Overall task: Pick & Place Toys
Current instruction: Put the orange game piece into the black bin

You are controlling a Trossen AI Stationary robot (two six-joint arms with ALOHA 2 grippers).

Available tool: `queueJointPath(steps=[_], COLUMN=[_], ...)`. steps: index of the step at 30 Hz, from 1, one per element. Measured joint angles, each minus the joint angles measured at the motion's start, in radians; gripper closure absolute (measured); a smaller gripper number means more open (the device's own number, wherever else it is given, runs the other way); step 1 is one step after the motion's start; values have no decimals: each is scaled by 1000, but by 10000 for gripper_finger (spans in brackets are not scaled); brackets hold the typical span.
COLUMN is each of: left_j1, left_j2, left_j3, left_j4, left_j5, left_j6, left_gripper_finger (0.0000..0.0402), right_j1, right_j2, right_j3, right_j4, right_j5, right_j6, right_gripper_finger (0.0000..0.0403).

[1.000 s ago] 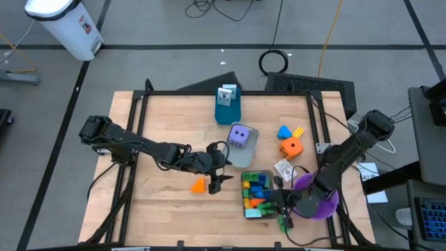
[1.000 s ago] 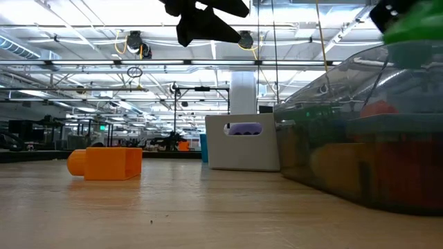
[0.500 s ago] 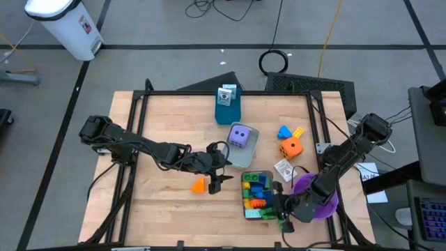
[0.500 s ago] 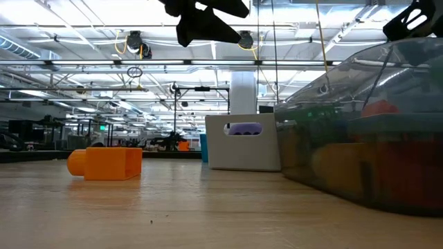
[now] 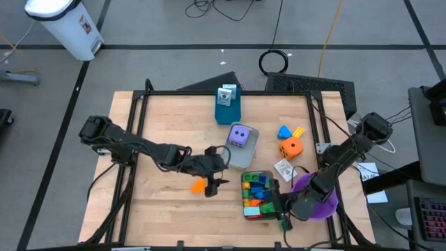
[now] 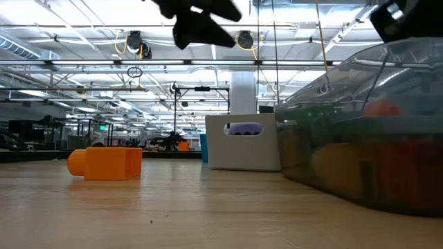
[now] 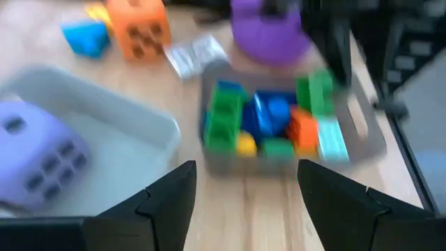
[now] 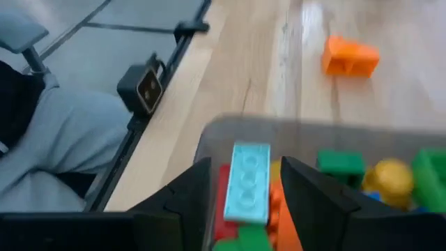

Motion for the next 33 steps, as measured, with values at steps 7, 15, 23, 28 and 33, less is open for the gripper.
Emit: queueJointPath(steps=[7,15,23,28,33], left_j1=[-61,-163,-243,-254,-244], left_j2=[1,1,1,1,1], left_j3=[0,-34,-131,-180,-202], left_j4=[-245,-327,-325,-328,-326], left_j5=[6,-92,-158,-160,-174], left_j6=[-159,-422,-678,-774,-796], left_gripper_finger=[144,144,144,144,144], right_j1=[-42,-101,-125,-128,-129], right_j2=[-4,-4,-4,-4,-4], right_j3=[0,0,0,0,-37], right_j4=[199,238,227,225,266], right_j5=[0,0,-1,-2,-2], right_j6=[-264,-306,-330,-339,-339], right_gripper_finger=[234,234,234,234,234])
